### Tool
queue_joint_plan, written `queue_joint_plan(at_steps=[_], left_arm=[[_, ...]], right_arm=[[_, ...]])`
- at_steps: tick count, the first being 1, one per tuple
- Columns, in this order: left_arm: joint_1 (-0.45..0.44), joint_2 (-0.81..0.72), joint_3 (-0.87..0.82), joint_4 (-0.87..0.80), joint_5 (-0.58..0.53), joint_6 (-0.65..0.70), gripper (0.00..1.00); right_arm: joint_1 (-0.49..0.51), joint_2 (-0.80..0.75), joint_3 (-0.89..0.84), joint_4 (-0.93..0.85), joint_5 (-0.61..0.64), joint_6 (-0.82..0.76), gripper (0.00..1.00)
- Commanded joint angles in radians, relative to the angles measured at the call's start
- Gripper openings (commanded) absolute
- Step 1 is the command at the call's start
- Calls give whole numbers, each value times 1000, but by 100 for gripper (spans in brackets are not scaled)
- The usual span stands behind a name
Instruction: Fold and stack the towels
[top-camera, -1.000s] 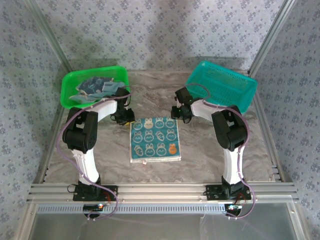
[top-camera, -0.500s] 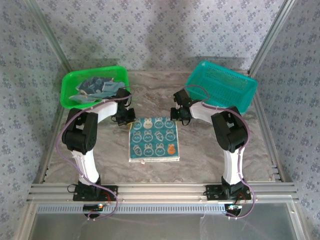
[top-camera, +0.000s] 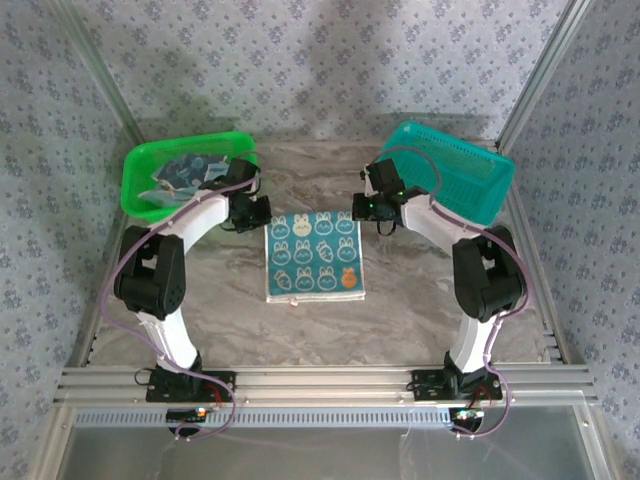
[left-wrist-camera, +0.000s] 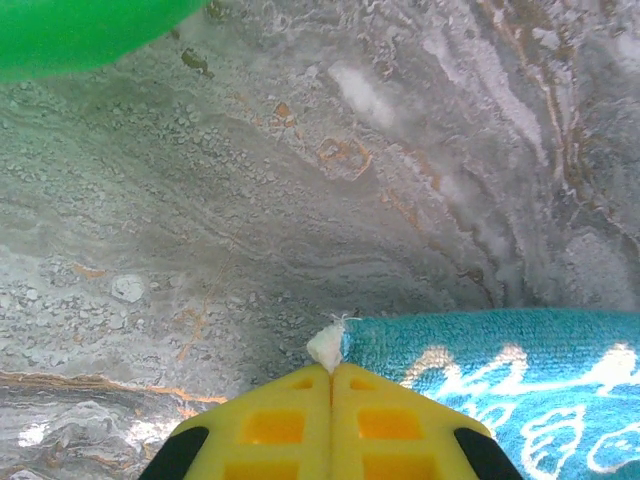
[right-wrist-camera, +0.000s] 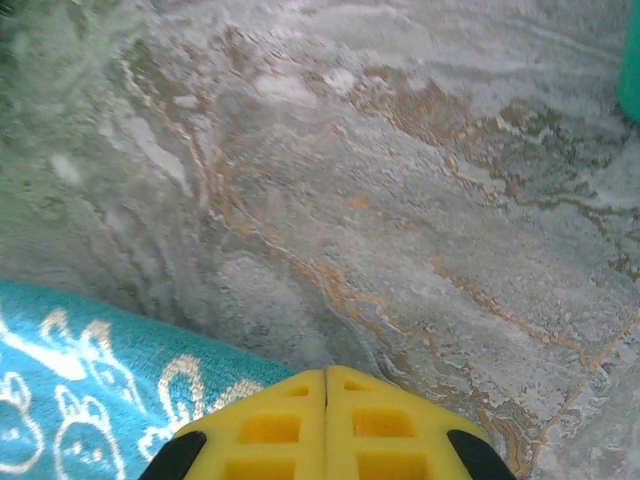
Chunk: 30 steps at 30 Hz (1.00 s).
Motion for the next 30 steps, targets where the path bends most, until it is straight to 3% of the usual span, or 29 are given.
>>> queue_joint_plan(at_steps=[1,10,11,12,13,14,15,17,20,22,26,30], left_arm=[[-6,-76,-53,25,4,29,0],[-98,-321,-363,136,-89,20,0],[-120,-367,-418,144,-118,1,4],[-145,-426,-478,160,-140,-20,14],[-162,-473,-521,168,-155,-43,29],[-178,-525,-574,168,-167,-76,52],[-193,-573,-616,169,-172,-106,63],[-205,-641,-662,150,-176,-146,70],[-209,-677,-666,111,-157,-177,69],[-210,-666,-653,96,-142,-187,63],[-209,-597,-612,101,-122,-202,50],[-182,-478,-557,114,-95,-174,44]], right_arm=[[7,-68,-55,15,18,-28,0],[144,-341,-432,178,158,19,0],[173,-386,-484,192,181,37,0],[203,-429,-533,202,210,60,10],[226,-468,-570,207,226,82,11],[254,-508,-607,209,235,99,11],[277,-539,-631,203,243,118,20],[300,-574,-646,167,253,152,47],[303,-582,-638,126,252,162,50],[295,-567,-627,112,245,165,50],[278,-504,-592,101,195,178,43],[268,-417,-541,80,167,184,34]])
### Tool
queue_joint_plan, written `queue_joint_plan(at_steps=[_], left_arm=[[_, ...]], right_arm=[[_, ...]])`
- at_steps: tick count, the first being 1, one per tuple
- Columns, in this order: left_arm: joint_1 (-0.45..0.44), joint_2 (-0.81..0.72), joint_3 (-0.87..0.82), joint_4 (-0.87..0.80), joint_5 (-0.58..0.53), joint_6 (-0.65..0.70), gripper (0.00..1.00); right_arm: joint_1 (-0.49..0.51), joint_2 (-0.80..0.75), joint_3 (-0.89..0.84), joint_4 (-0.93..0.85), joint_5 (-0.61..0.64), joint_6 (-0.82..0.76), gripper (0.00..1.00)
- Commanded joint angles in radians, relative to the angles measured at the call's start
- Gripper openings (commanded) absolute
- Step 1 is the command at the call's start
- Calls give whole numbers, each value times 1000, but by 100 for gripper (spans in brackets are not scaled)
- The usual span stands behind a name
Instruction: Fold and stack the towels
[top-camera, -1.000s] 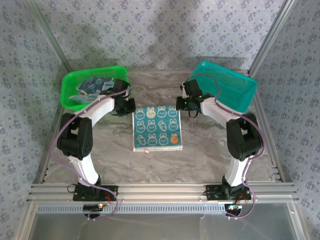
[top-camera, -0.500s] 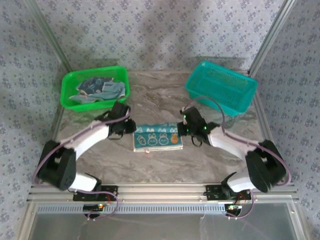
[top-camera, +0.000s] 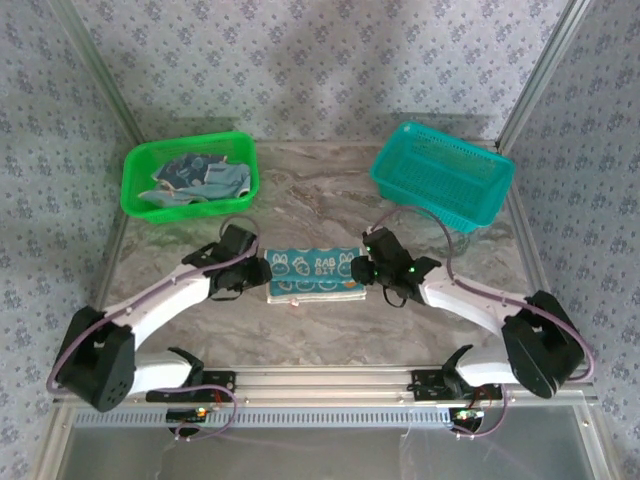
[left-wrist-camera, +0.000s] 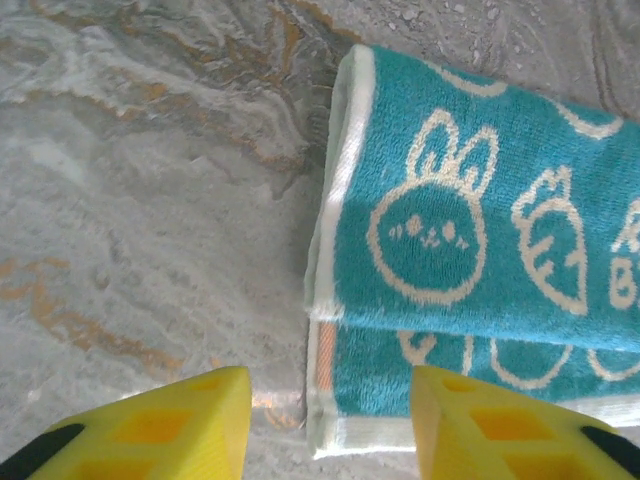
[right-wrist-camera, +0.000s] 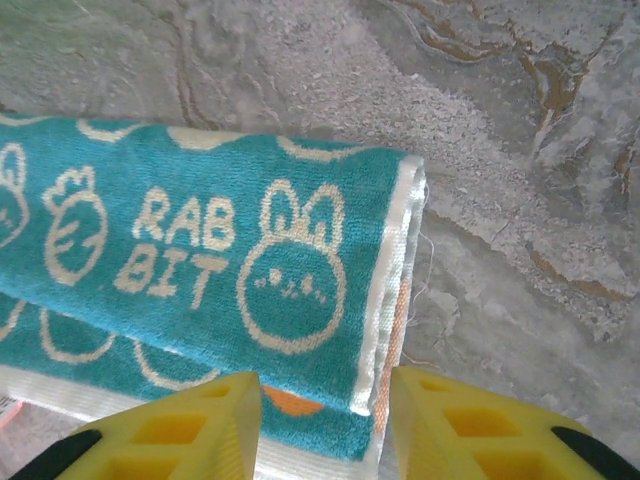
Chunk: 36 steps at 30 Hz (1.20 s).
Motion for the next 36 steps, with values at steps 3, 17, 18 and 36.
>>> queue_joint_plan(at_steps=[3,17,18,36], left_arm=[[37,121,80,26,62,22,43],[45,235,75,99,137,5,27],[44,238,76,101,136,6,24],[14,96,154,-91,104,-56,0]], right_arm=[[-16,90,68,-46,-38,24,33],[-36,188,57,-26,-80,60,26],[-36,187,56,-23,-79,61,24],[-75,47,106,-173,-113,18,0]])
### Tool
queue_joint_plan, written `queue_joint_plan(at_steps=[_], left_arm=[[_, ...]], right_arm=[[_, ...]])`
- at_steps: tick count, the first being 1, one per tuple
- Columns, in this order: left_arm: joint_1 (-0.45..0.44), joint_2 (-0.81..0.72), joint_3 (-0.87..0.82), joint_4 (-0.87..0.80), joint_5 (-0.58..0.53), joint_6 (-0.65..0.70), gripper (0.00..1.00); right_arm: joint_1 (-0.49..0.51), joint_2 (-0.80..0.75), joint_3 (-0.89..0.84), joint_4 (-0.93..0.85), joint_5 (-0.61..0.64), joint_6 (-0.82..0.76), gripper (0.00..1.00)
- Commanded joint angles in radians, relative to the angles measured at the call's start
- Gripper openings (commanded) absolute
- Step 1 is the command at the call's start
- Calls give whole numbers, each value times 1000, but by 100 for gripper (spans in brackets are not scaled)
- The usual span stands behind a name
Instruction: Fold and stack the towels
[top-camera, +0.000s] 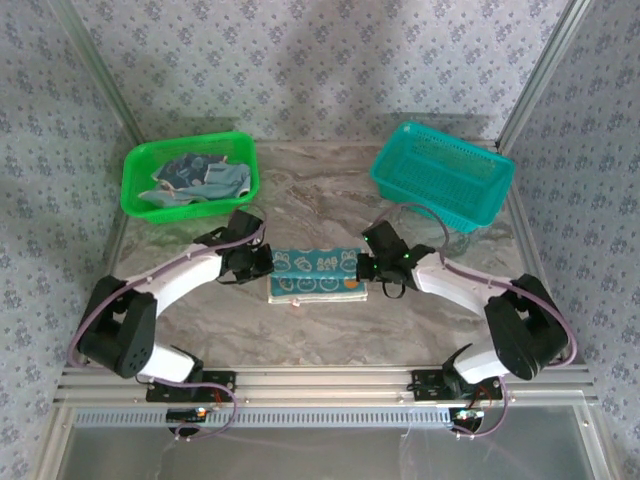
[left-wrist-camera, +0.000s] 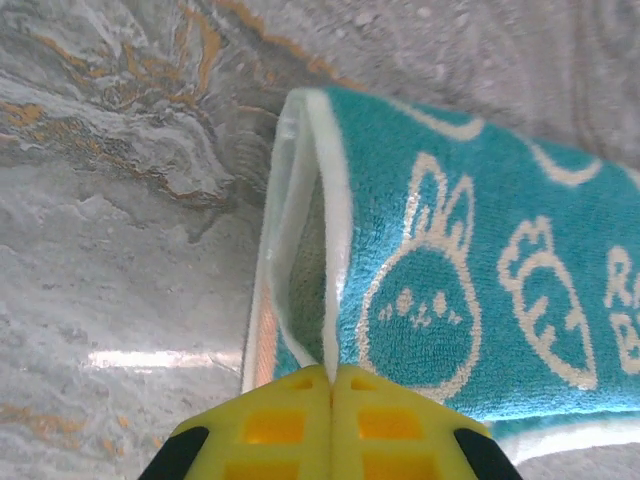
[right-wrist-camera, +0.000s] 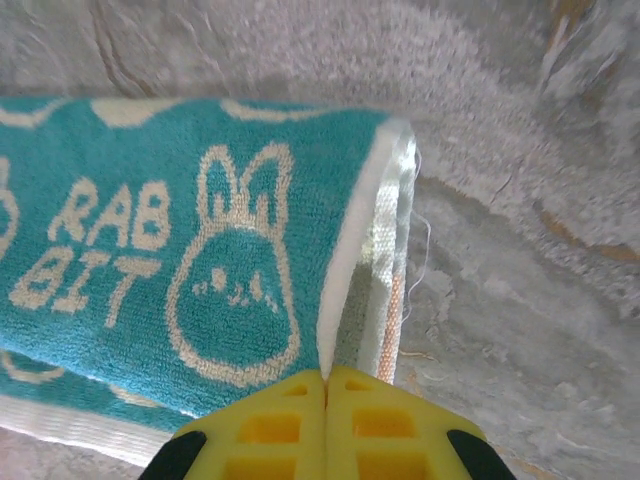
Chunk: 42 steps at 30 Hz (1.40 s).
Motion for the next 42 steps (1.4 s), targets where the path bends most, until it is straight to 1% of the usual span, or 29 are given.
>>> queue_joint_plan(at_steps=[1,8,13,16,19,23,25,26,27,28,29,32,33,35,36,42], left_arm=[[-22,-61,40,-95,-22,-40,0],[-69,-156,13,-192,-46,-101,0],[-95,-220,-51,-178,-45,-144,0],[-118,-211,-90,-142,-35,-164,0],[-146,-192,-117,-120,-49,-176,0],[-158,-153,-163,-73,-44,-184,0],[-168,-132,-173,-63,-42,-186,11],[-172,-125,-173,-62,-40,-186,19],[-178,-120,-173,-60,-39,-185,30],[-181,-118,-172,-63,-40,-182,38],[-182,-117,-169,-66,-43,-181,42],[-180,-111,-139,-83,-60,-152,43],[-180,-104,-123,-92,-67,-138,44],[-166,-79,-89,-100,-67,-98,43],[-161,-62,-71,-98,-65,-74,43],[-147,39,4,-55,-86,25,39]], right_arm=[[-13,-47,37,-86,-21,-26,0],[-11,-102,36,-145,-36,-33,0],[1,-144,-6,-158,-39,-29,0],[8,-135,-40,-137,-42,-23,0],[18,-112,-69,-105,-38,-17,0],[33,-62,-108,-51,-28,-13,0],[34,-31,-117,-32,-32,-15,0],[35,-22,-116,-31,-31,-16,0],[37,-18,-113,-32,-27,-18,0],[35,-22,-113,-33,-23,-17,4],[37,-29,-110,-34,-22,-17,13],[36,-55,-97,-36,-10,-18,31],[36,-61,-91,-34,-4,-19,39],[34,-58,-80,-24,10,-24,48],[33,-48,-73,-16,14,-26,51],[32,53,-25,42,34,-32,53]])
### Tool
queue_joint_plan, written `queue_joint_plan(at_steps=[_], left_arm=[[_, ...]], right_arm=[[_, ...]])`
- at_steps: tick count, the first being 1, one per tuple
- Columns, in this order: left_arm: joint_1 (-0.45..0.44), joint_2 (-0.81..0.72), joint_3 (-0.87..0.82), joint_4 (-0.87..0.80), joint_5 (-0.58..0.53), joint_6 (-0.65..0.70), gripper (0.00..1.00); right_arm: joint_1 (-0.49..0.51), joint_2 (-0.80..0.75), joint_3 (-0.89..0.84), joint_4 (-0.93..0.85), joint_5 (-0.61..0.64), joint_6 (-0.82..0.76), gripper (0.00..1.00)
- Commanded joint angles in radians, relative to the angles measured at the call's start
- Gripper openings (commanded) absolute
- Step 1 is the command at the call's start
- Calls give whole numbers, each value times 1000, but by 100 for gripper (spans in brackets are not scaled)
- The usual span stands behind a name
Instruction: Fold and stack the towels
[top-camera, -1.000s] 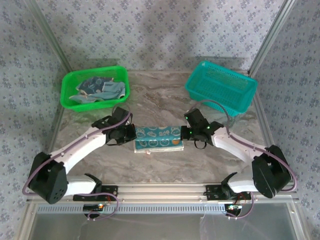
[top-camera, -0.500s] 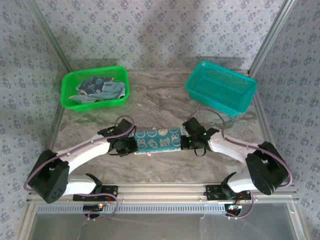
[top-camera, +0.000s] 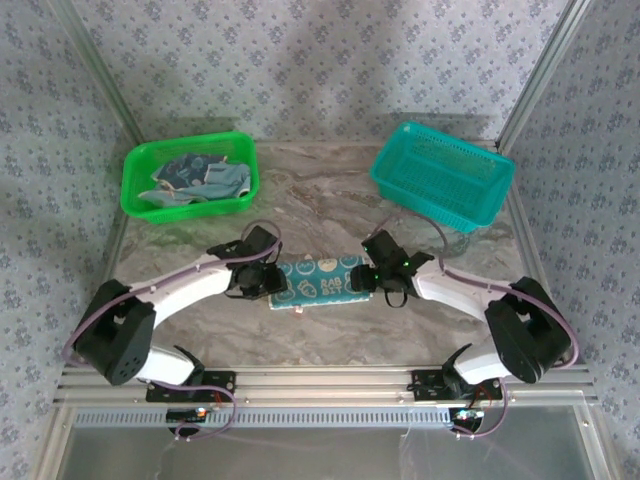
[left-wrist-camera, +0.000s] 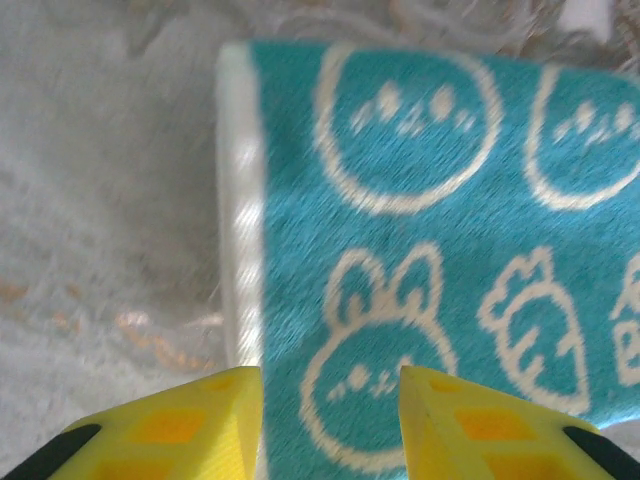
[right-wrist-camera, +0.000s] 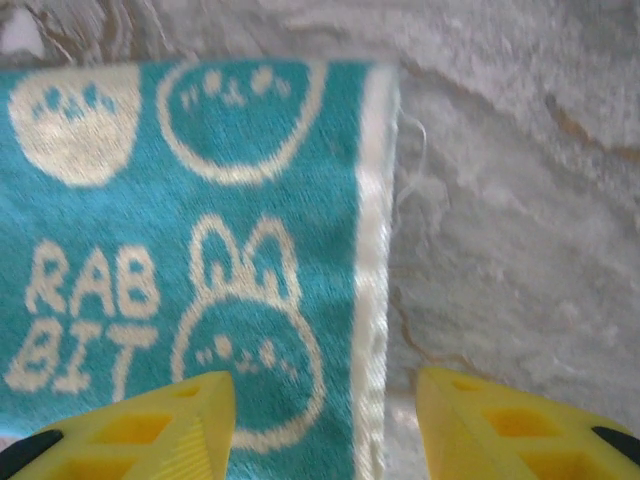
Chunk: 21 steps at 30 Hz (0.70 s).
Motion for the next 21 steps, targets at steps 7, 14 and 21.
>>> queue_joint_plan(at_steps=[7,14,21], left_arm=[[21,139,5,56,-29,82,29],[20,155,-44,114,10,44,25],[22,117,-37,92,3,39,27]], right_arm=[[16,142,46,84,50,2,55],[86,194,0,113,123,75,46],[104,212,-66,143,141,127,4]])
